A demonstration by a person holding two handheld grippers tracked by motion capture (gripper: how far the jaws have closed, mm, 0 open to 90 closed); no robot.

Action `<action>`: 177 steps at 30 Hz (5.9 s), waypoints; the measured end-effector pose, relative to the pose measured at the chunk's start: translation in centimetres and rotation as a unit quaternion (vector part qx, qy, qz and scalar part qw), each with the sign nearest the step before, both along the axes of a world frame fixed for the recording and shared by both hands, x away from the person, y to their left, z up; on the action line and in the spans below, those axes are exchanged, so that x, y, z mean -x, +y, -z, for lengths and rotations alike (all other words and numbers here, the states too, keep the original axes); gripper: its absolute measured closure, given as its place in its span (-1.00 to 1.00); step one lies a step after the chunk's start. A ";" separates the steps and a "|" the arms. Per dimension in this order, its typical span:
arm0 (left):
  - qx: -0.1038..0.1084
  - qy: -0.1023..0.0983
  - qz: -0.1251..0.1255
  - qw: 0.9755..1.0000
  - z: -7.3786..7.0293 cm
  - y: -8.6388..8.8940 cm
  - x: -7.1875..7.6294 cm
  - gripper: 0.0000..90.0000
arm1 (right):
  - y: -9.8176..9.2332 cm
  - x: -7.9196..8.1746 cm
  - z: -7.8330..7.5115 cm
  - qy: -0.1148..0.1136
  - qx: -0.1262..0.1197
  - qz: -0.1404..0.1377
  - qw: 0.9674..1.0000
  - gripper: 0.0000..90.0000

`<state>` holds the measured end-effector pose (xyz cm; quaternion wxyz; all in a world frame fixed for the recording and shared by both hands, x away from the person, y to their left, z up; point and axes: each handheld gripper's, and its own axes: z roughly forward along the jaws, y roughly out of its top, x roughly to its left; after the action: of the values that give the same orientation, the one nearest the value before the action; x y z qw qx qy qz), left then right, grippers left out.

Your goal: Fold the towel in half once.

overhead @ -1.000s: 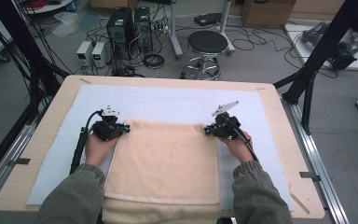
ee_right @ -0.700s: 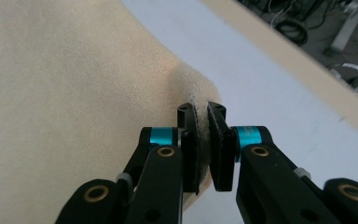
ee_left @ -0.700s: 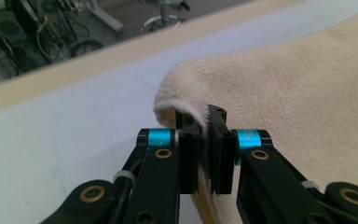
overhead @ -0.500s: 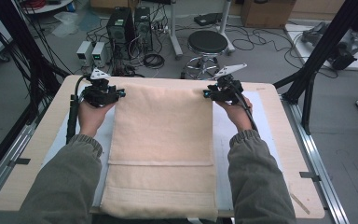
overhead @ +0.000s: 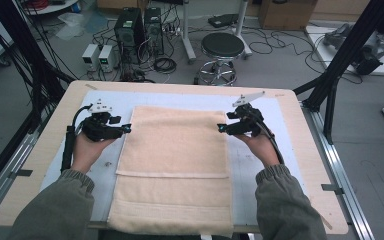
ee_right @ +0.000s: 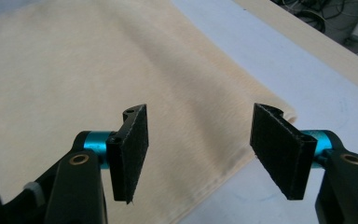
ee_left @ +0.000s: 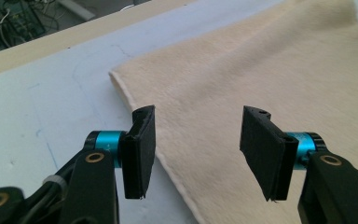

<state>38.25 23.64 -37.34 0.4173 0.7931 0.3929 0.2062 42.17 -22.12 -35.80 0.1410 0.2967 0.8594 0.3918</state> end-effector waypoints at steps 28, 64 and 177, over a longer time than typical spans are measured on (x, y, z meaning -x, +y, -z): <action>-0.014 0.012 0.106 0.994 5.7 0.0 9.5 0.05 | -0.8 11.2 6.5 -0.011 -0.004 -0.071 0.997 0.03; 0.019 -0.022 0.080 0.996 3.5 0.1 9.5 0.88 | -0.6 10.5 5.2 -0.012 -0.019 -0.112 0.993 0.86; -0.009 0.000 -0.082 0.997 0.4 -1.5 -7.2 0.21 | -0.1 -7.4 2.5 0.053 -0.051 0.071 0.995 -0.15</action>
<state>45.48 22.13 -37.70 0.3922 0.7619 0.4545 0.2433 49.61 -22.21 -38.31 0.1073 0.3837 0.8215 0.4080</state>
